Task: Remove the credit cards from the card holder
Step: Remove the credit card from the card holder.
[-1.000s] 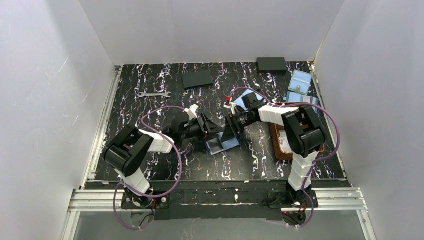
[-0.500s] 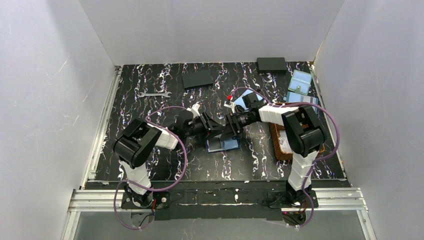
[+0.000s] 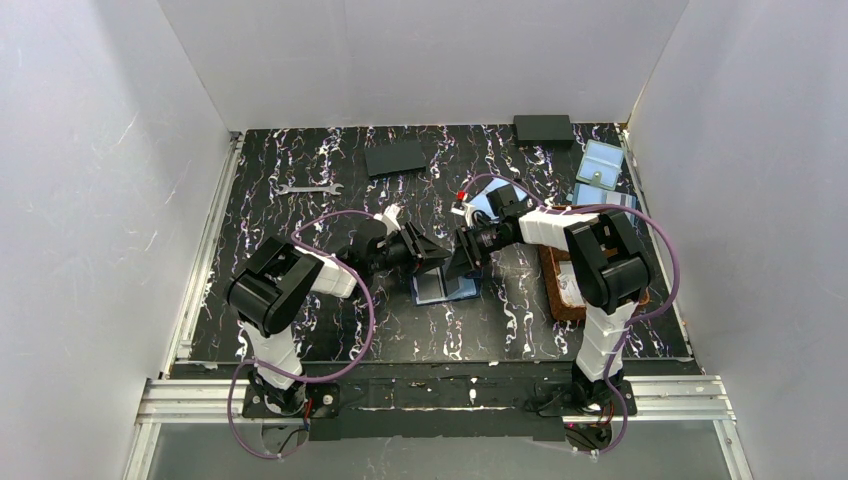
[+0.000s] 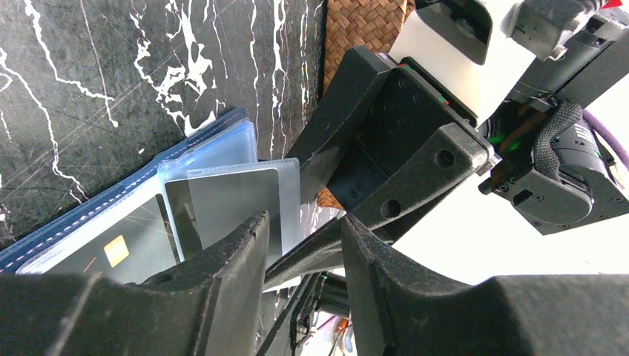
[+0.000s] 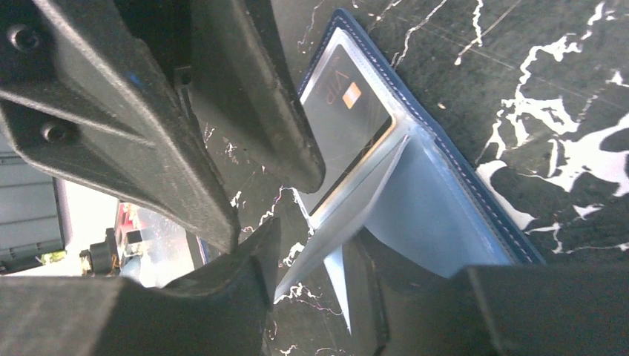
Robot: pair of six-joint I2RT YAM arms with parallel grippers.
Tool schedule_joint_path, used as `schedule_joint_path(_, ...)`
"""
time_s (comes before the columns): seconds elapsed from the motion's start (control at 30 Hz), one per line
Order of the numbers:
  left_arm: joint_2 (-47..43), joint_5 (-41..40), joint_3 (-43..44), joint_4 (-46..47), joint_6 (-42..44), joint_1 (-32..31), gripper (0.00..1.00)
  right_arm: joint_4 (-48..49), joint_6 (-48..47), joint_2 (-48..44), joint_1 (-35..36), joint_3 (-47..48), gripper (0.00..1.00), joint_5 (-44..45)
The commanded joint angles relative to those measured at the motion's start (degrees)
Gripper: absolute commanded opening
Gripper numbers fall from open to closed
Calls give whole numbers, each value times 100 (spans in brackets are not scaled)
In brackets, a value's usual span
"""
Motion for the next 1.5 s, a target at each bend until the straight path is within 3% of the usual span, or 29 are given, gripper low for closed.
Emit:
schedule_joint_path(0.0, -252, -147, -104, 95, 168, 35, 39, -21, -21, -188, -87, -63, 42, 203)
schedule_joint_path(0.13, -660, -325, -418, 95, 392, 107, 41, -43, 1, -200, -162, -84, 36, 237)
schedule_joint_path(0.33, -1270, -476, -935, 131, 638, 137, 54, -78, 73, -138, -174, -59, 7, 257)
schedule_joint_path(0.4, -1419, -443, -1090, 223, 598, 137, 59, -45, 144, -134, -208, -60, 1, 98)
schedule_joint_path(0.77, -690, 144, -1439, 2242, -114, 22, 62, 1090, 1010, -254, -289, -390, 1, -1491)
schedule_joint_path(1.03, -657, 4, -1595, 2345, 71, -38, 62, 1011, 576, -263, -334, -344, 1, -2320)
schedule_joint_path(1.47, -1039, -108, -2041, 2248, 362, -117, 63, 721, 152, -302, -346, -305, 1, -2622)
